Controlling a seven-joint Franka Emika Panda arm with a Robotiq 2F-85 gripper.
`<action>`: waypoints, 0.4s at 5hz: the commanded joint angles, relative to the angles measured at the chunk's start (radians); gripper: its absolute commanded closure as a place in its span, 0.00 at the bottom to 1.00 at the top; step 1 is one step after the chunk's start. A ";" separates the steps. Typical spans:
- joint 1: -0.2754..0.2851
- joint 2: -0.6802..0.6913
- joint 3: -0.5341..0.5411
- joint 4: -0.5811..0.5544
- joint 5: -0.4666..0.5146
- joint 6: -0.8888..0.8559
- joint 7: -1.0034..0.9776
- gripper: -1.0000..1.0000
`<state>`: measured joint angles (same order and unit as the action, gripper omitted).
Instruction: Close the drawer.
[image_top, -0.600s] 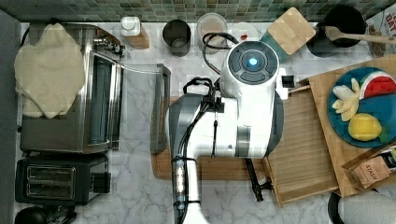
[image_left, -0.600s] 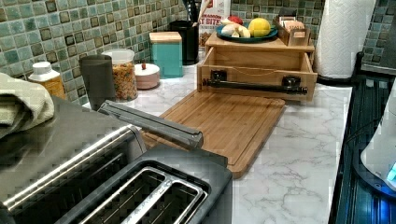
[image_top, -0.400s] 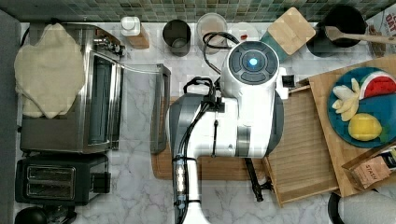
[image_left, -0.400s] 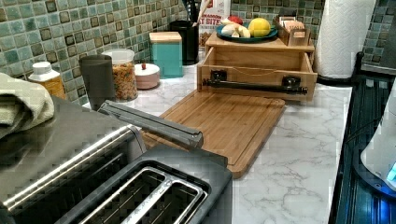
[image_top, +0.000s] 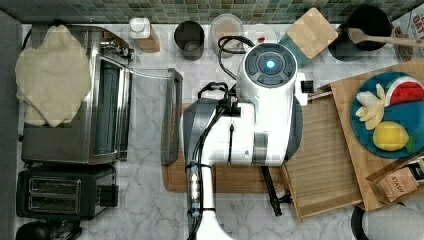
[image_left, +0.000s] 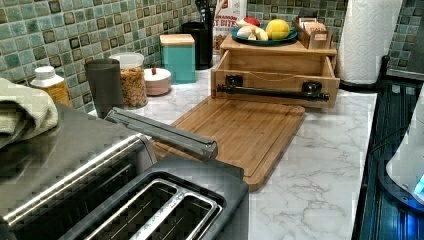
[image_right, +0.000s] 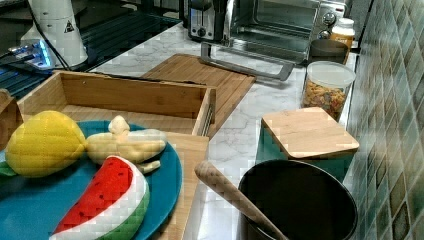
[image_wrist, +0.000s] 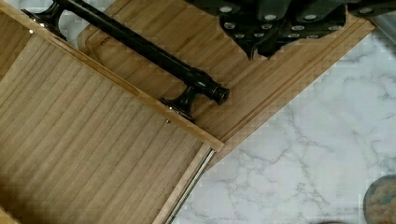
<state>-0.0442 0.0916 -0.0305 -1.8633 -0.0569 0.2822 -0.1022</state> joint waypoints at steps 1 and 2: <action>0.006 -0.094 0.030 -0.090 0.040 -0.060 -0.263 1.00; 0.030 -0.146 0.041 -0.180 0.029 0.004 -0.286 1.00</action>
<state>-0.0416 0.0460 -0.0212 -1.9717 -0.0545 0.2357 -0.3809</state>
